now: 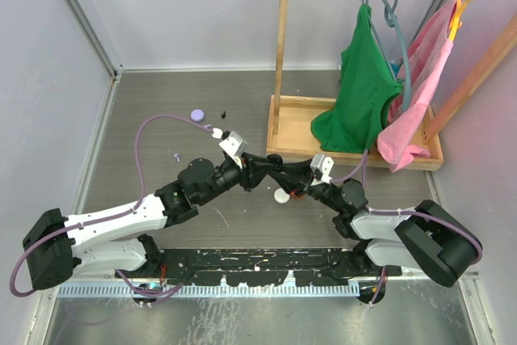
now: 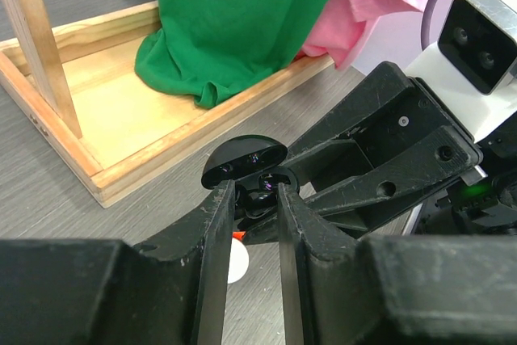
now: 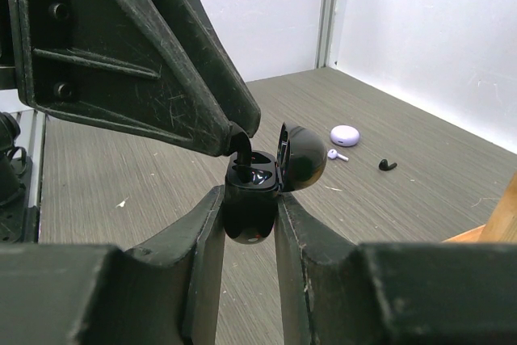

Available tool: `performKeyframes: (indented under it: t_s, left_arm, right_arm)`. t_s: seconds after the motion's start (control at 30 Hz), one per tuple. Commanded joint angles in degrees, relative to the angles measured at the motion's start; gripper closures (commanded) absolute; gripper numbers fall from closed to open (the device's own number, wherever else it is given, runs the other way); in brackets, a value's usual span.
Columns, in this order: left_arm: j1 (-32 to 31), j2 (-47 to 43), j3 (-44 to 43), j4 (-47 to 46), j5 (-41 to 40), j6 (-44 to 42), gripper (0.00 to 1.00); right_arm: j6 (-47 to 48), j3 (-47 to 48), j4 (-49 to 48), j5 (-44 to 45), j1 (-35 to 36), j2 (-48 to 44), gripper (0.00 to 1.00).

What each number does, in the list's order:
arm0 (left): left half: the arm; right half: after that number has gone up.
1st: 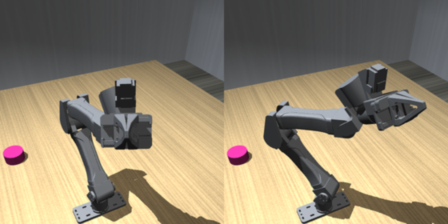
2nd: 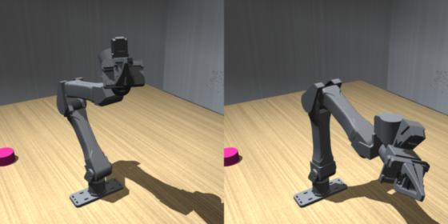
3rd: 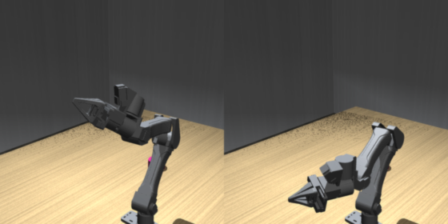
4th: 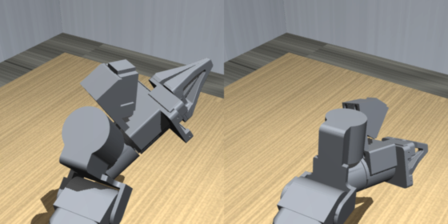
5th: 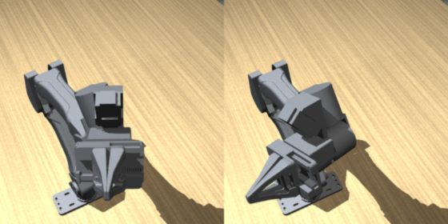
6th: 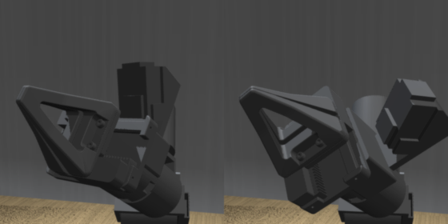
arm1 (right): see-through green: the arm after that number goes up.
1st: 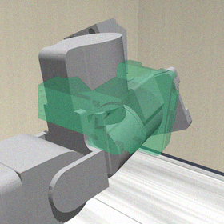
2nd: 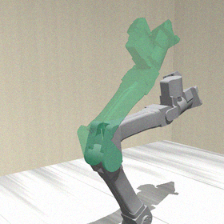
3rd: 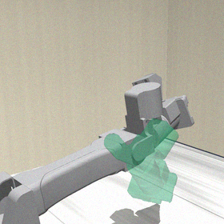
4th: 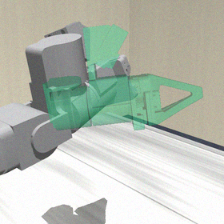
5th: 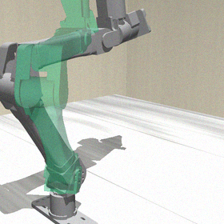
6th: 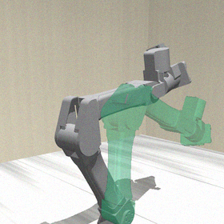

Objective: Insert the wireless bluetooth earbuds into the charging case
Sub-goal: Place the earbud at the center of the board.

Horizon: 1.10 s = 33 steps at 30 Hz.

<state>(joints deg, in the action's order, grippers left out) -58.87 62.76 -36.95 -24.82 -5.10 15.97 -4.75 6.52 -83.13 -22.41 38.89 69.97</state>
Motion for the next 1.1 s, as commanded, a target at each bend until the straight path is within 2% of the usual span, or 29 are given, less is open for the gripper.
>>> performKeyframes:
  t_s: [0.0, 0.27, 0.63, 1.07]
  left_arm:
    - [-0.2, -0.5, -2.4, 0.1, 0.0, -0.2, 0.71]
    - [-0.2, -0.9, -4.6, 4.3, -2.0, 0.6, 0.7]
    - [-0.2, -2.1, -6.3, 9.3, -5.6, -0.7, 0.56]
    - [-0.1, -3.3, -6.3, 12.1, -7.8, -1.7, 0.45]
  right_arm:
    - [0.3, 0.4, -6.0, -1.1, 0.2, -1.3, 0.99]
    - [0.3, 0.4, -6.1, -1.1, 0.1, -1.4, 0.99]
    - [0.4, 0.3, -6.1, -0.9, 0.2, -1.6, 0.99]
    - [0.6, 0.1, -6.0, -0.8, 0.2, -1.9, 0.99]
